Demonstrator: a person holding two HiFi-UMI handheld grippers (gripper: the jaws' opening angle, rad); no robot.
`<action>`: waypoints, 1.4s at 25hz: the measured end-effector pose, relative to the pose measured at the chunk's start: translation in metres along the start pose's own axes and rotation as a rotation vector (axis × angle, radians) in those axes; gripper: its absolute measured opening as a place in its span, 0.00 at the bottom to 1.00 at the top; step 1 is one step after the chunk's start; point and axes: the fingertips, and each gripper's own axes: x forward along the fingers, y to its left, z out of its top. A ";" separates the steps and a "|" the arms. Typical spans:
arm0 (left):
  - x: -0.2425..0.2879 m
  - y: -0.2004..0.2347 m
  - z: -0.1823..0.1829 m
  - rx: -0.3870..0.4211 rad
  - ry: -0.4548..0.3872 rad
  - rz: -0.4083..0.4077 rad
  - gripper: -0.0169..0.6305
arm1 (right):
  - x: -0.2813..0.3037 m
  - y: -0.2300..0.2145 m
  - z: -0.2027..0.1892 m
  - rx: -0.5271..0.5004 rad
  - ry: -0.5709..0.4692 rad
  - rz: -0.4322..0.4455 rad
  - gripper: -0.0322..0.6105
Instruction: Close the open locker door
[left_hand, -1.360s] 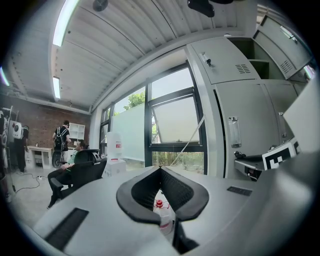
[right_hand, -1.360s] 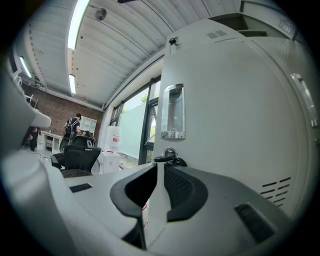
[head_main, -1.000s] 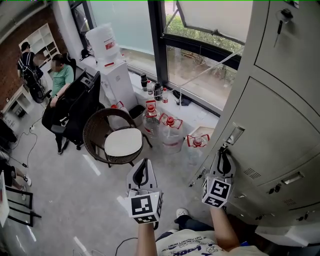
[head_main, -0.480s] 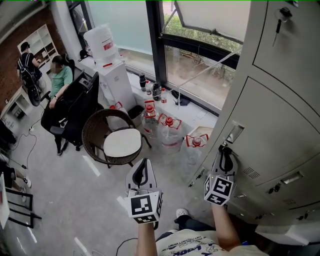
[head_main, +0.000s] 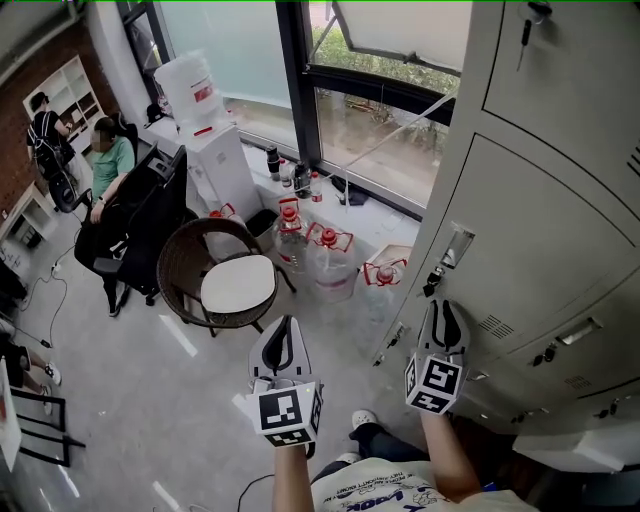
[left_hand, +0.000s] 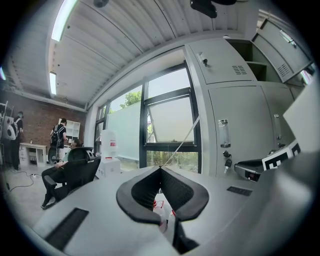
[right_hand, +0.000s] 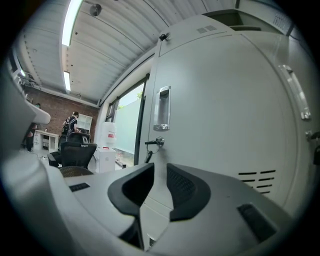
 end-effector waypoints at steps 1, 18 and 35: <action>-0.003 -0.002 0.000 0.002 0.000 -0.007 0.03 | -0.005 -0.002 0.000 0.000 -0.002 -0.006 0.17; -0.078 -0.060 0.029 0.047 -0.073 -0.244 0.03 | -0.180 -0.072 0.057 0.019 -0.149 -0.193 0.33; -0.114 -0.254 0.092 0.068 -0.191 -0.697 0.03 | -0.358 -0.220 0.139 -0.042 -0.317 -0.631 0.34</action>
